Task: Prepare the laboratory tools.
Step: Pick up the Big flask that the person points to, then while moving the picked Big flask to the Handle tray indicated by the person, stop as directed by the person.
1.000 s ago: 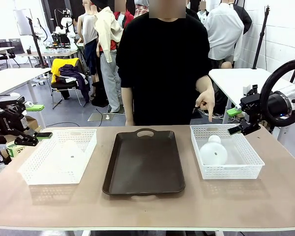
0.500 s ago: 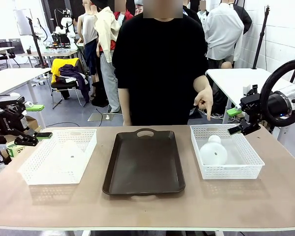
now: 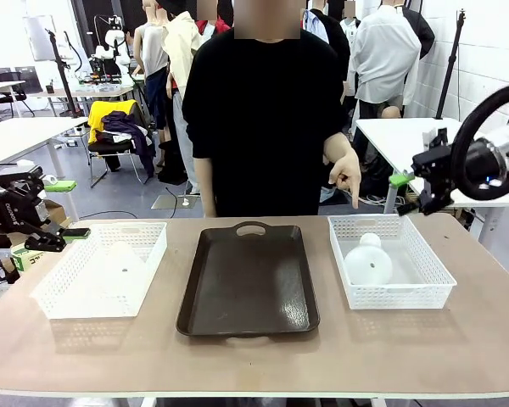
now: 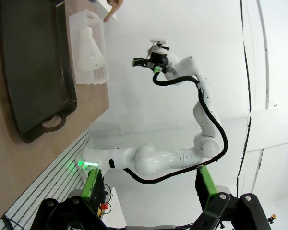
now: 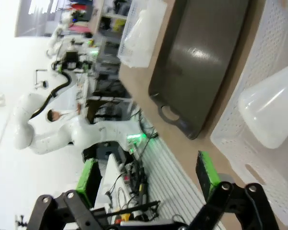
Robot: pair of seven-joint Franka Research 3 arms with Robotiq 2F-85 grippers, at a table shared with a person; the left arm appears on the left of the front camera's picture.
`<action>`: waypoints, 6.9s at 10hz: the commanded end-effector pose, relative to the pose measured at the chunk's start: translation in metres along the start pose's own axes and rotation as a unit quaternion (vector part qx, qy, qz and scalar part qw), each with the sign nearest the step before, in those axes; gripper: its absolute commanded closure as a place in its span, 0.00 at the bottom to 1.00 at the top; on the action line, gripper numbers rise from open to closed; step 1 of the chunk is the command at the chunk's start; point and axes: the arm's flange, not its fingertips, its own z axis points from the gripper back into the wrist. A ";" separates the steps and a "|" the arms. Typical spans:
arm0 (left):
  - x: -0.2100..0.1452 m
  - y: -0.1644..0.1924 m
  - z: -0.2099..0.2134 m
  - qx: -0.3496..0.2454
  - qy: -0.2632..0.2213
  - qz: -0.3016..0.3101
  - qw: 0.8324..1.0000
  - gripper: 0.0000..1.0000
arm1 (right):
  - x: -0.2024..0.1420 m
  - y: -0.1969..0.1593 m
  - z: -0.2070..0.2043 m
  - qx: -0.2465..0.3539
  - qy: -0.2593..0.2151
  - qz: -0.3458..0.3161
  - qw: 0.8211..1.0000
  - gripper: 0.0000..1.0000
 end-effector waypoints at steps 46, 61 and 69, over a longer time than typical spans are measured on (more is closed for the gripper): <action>0.000 -0.002 0.000 0.001 -0.002 -0.003 1.000 0.00 | 0.120 -0.122 -0.161 -0.551 -0.115 -0.359 0.744 1.00; 0.000 -0.002 0.000 0.001 -0.002 -0.003 1.000 0.00 | 0.104 -0.078 -0.125 -0.571 -0.084 -0.299 0.760 1.00; 0.000 -0.002 0.000 0.001 -0.002 -0.003 1.000 0.00 | 0.082 -0.001 -0.085 -0.529 -0.054 -0.284 0.798 1.00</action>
